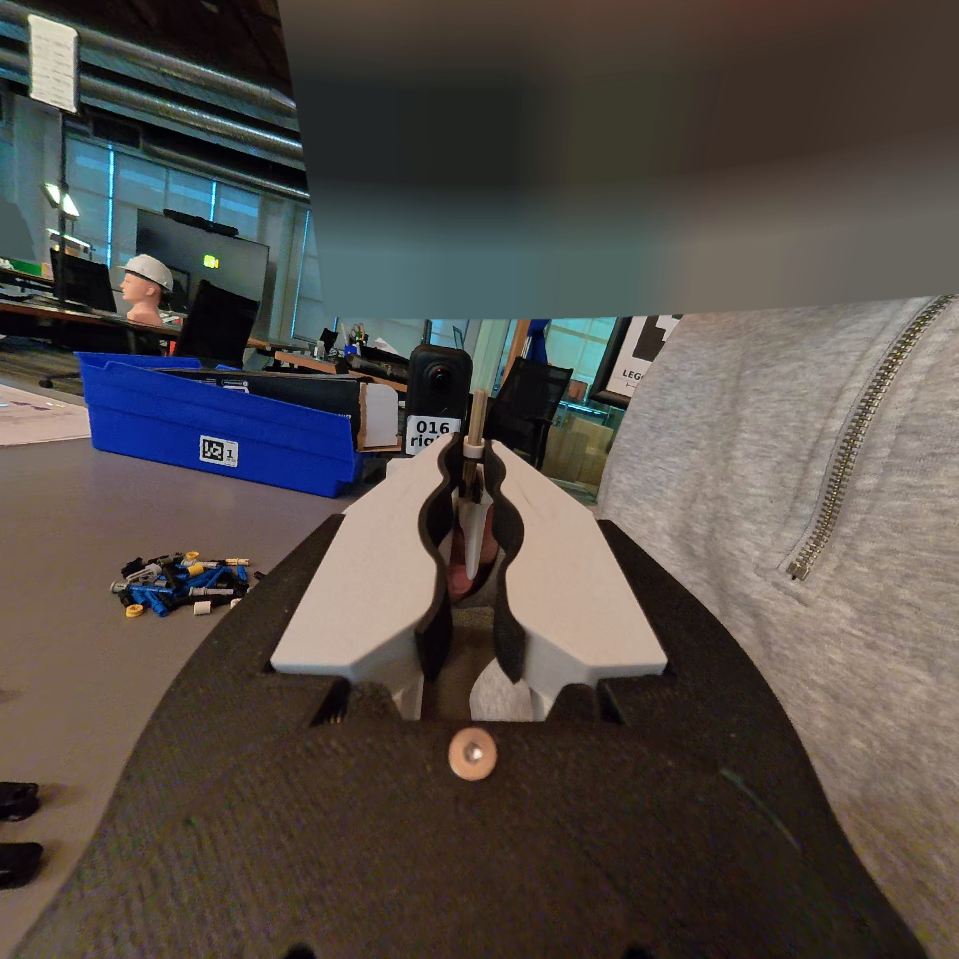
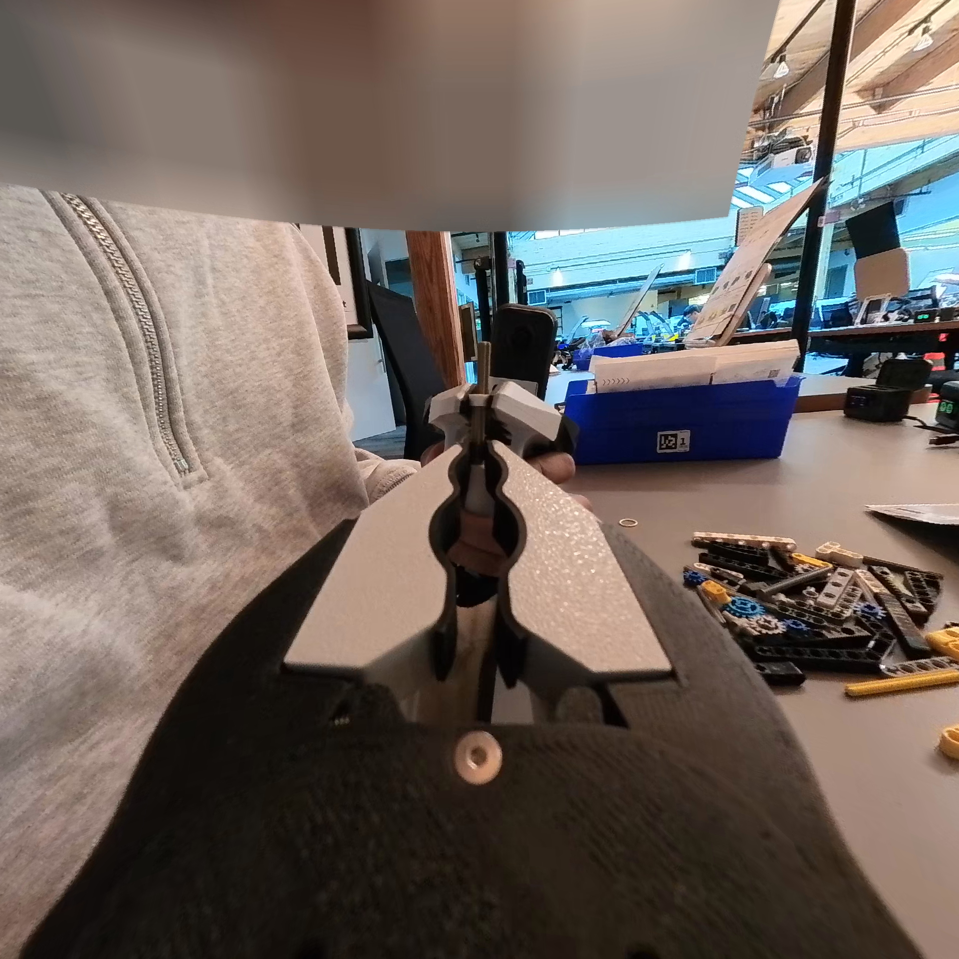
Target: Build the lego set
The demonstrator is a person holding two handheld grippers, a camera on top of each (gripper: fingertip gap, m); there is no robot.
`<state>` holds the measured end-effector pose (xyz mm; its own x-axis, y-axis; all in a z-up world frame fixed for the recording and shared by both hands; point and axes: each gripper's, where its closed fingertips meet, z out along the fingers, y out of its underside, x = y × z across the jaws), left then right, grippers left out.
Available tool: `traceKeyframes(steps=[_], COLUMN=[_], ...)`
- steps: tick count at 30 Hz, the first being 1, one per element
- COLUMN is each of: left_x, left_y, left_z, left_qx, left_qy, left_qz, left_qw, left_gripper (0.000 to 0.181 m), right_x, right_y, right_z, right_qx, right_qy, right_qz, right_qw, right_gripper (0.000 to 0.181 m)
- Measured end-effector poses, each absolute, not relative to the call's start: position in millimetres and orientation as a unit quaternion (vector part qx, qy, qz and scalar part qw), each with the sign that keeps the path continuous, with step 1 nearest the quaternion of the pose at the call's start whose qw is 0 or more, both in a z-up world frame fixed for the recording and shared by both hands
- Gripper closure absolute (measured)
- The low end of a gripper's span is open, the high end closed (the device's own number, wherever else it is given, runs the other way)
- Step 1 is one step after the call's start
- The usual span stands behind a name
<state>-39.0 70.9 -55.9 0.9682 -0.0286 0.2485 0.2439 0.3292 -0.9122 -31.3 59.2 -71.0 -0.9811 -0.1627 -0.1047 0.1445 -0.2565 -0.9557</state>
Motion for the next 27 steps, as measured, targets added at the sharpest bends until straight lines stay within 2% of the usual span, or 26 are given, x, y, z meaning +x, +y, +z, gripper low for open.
traceKeyframes(steps=[27], left_x=[-44.4], left_y=[69.9], left_z=[-56.6], left_qx=[-0.554], left_qy=[-0.116], left_qz=[-0.123], left_qw=[0.815], left_gripper=[0.176], right_x=[-39.2], right_y=[55.1], right_z=[-71.8], right_qx=[0.001], right_qy=[0.598], right_qz=[-0.795], right_qw=[0.101], right_gripper=[0.178])
